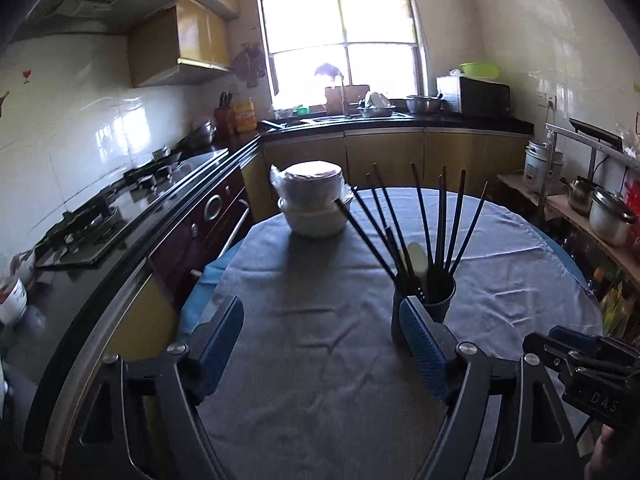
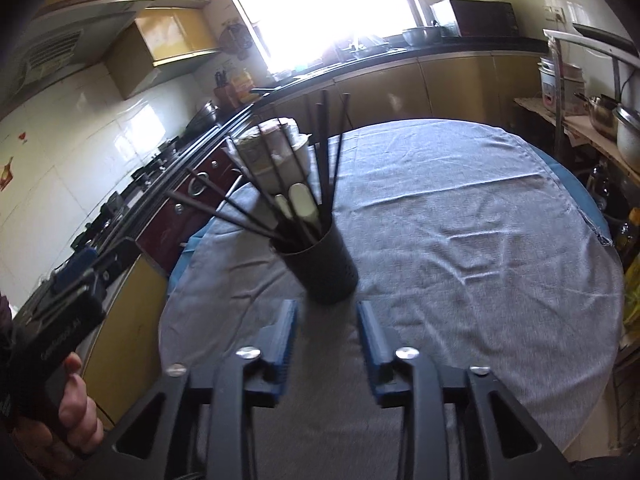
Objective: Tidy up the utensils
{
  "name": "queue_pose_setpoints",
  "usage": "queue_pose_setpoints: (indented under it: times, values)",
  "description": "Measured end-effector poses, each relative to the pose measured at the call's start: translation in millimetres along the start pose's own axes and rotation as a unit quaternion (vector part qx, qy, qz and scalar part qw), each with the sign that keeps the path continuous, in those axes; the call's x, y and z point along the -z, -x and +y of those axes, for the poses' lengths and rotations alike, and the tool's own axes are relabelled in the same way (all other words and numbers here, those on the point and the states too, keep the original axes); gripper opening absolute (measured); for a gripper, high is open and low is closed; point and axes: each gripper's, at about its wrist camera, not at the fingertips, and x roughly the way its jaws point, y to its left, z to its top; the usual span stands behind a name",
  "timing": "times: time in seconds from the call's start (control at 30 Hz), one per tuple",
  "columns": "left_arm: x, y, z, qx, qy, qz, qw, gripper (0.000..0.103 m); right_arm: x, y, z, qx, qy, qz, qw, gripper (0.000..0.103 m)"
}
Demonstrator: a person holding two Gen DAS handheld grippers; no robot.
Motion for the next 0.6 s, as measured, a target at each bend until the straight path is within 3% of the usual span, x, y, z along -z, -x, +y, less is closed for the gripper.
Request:
queue_pose_setpoints:
  times: [0.3,0.47,0.6]
  values:
    - [12.9,18.0,16.8,-0.019,0.030,0.028,0.9990,0.081,11.0,28.4,22.0,0.021,0.025,-0.037,0.999,0.051]
    - [20.0,21.8,18.8,-0.041,0.034,0.066,0.9964,0.086,18.4,36.1,30.9,0.029,0.033,-0.043,0.998,0.051]
    - [28.3,27.6,19.9,-0.039,0.033,0.062,0.9967,0.086,24.1,42.8,37.2,0.042,0.041,-0.048,0.997,0.051]
